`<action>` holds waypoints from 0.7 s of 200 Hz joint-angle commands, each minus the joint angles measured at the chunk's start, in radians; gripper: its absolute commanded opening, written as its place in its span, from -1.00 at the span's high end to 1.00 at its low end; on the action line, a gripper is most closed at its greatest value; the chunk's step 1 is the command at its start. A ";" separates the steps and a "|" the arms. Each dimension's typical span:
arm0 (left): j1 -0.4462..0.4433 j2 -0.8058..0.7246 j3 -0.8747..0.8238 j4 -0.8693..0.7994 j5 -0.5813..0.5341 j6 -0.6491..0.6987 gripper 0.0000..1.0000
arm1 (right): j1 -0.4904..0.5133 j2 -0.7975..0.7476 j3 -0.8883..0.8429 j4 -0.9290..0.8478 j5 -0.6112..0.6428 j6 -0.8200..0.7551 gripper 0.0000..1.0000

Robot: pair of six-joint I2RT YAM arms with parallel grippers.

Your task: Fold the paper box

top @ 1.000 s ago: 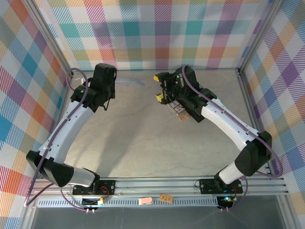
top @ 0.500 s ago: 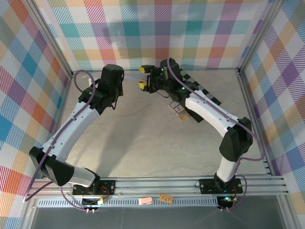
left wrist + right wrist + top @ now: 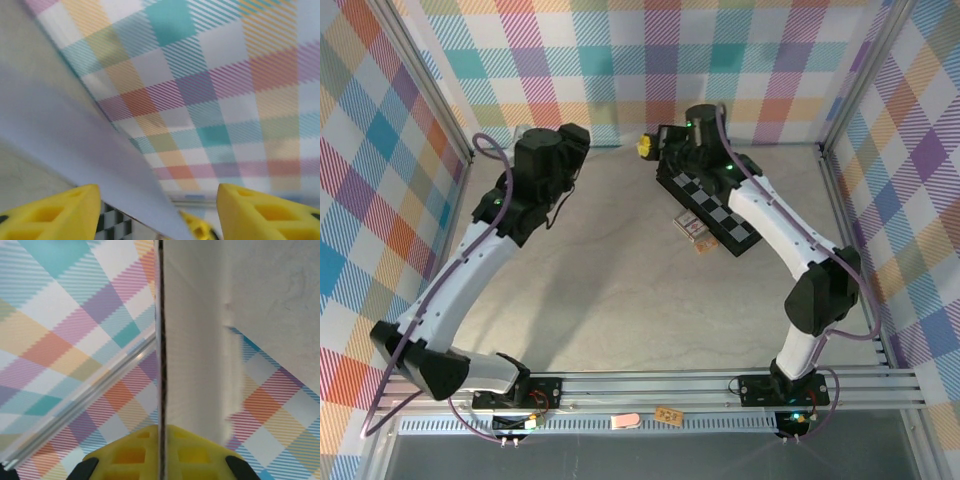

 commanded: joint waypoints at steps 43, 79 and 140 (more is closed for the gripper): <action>0.073 -0.233 -0.307 0.260 0.113 1.098 -0.35 | -0.236 -0.052 0.283 -0.475 -0.296 -0.202 1.00; 0.127 -0.170 -0.379 0.343 0.361 1.208 -0.46 | -0.324 -0.092 0.252 -0.502 -0.384 -0.227 1.00; 0.141 -0.117 -0.558 0.655 0.446 1.269 -0.55 | -0.399 -0.108 0.270 -0.545 -0.470 -0.247 1.00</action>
